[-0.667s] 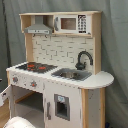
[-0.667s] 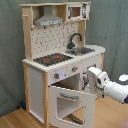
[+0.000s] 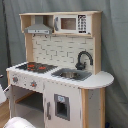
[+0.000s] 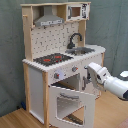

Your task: Play with the kitchen

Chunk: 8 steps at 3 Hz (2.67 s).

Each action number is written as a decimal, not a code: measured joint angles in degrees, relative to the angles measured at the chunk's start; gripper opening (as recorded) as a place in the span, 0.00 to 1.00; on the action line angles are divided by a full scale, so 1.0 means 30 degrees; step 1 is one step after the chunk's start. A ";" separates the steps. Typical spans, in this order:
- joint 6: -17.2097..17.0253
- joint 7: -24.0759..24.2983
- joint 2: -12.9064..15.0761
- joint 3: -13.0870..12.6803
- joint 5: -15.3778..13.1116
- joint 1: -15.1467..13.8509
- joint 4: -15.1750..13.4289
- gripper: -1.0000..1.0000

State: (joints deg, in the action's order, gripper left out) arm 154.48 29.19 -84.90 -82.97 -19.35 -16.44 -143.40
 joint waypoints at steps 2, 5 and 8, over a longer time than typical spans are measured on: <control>-0.0068 -0.3985 0.0006 0.1763 0.0000 0.0002 -0.0027 1.00; -0.0011 -1.1259 0.0041 0.4839 0.0006 0.0083 0.0154 1.00; 0.0648 -1.8490 0.0508 0.7176 0.0023 0.0107 0.0304 1.00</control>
State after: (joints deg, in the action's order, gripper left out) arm 156.42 -26.28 -83.38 -61.44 -19.28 -16.12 -142.48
